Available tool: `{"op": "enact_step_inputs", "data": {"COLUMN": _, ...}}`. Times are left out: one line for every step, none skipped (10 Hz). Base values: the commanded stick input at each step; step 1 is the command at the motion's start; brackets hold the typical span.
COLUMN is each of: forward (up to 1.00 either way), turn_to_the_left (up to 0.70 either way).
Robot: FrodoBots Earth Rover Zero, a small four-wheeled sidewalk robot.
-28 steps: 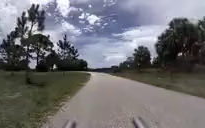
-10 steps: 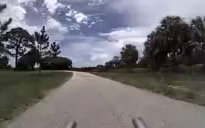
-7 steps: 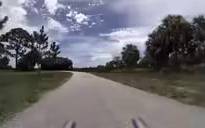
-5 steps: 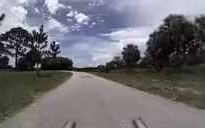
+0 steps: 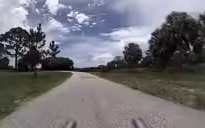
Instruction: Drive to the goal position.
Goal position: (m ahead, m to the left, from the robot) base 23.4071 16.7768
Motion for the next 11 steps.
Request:
{"op": "enact_step_inputs", "data": {"forward": 0.85, "turn_to_the_left": 0.0}}
{"op": "enact_step_inputs", "data": {"forward": 0.85, "turn_to_the_left": 0.0}}
{"op": "enact_step_inputs", "data": {"forward": 0.85, "turn_to_the_left": 0.0}}
{"op": "enact_step_inputs", "data": {"forward": 0.85, "turn_to_the_left": 0.0}}
{"op": "enact_step_inputs", "data": {"forward": 0.85, "turn_to_the_left": 0.0}}
{"op": "enact_step_inputs", "data": {"forward": 0.85, "turn_to_the_left": 0.0}}
{"op": "enact_step_inputs", "data": {"forward": 0.85, "turn_to_the_left": 0.0}}
{"op": "enact_step_inputs", "data": {"forward": 0.85, "turn_to_the_left": 0.0}}
{"op": "enact_step_inputs", "data": {"forward": 0.85, "turn_to_the_left": 0.0}}
{"op": "enact_step_inputs", "data": {"forward": 0.85, "turn_to_the_left": 0.0}}
{"op": "enact_step_inputs", "data": {"forward": 0.85, "turn_to_the_left": 0.0}}
